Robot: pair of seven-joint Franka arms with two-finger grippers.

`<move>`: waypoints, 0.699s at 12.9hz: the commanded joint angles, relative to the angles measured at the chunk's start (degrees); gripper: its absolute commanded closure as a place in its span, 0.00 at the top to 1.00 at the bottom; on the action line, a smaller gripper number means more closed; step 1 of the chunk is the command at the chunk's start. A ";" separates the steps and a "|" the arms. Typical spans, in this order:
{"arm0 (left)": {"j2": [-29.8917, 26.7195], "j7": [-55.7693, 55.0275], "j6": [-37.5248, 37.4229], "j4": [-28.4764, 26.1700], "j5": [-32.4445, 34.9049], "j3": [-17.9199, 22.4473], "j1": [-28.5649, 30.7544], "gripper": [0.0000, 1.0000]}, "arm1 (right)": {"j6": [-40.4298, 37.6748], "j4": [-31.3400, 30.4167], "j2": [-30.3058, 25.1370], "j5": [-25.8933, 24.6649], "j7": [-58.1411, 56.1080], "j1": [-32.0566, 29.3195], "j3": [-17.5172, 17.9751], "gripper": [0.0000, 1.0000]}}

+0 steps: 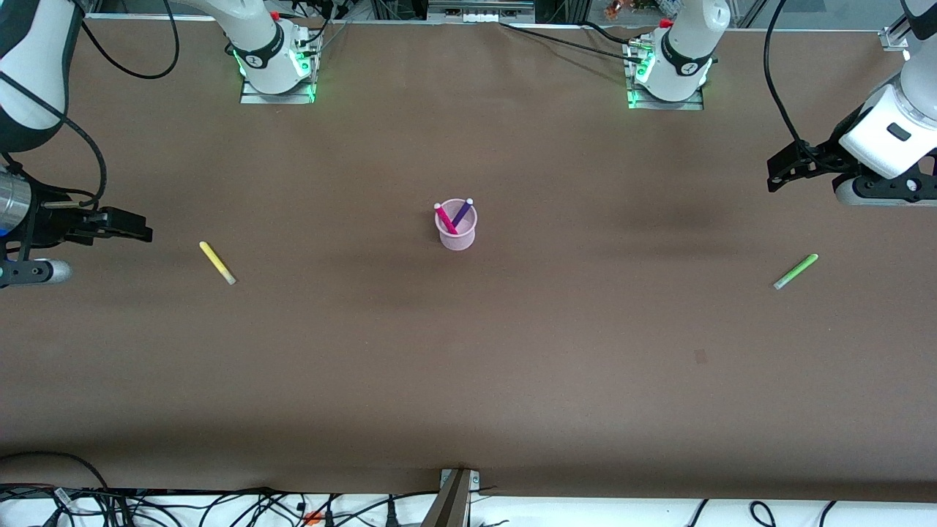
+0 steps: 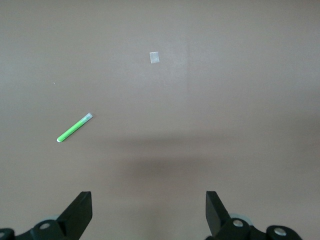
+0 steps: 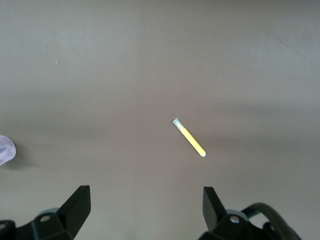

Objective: Organize pens into pink holder with both arms

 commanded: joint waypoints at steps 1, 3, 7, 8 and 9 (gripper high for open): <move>-0.44 2.68 -0.91 0.75 -0.78 0.01 0.31 1.00 | 1.30 0.51 0.45 0.12 1.27 1.13 -0.21 0.99; -0.44 3.30 -1.17 0.66 -0.78 0.09 0.66 1.00 | 1.21 0.33 0.45 -0.06 1.27 1.22 -0.21 1.00; -0.44 6.64 -1.17 0.57 -0.87 0.71 1.71 1.00 | 0.68 -0.11 0.19 -0.67 5.47 1.05 0.13 0.99; -0.35 6.65 -1.17 0.57 -0.87 0.71 1.72 1.00 | 0.59 0.07 -0.07 -1.20 6.10 -0.87 2.66 0.99; -0.35 6.65 -1.17 0.57 -0.87 0.36 1.72 1.00 | 0.59 0.24 -0.94 -3.81 6.71 -4.37 7.65 0.99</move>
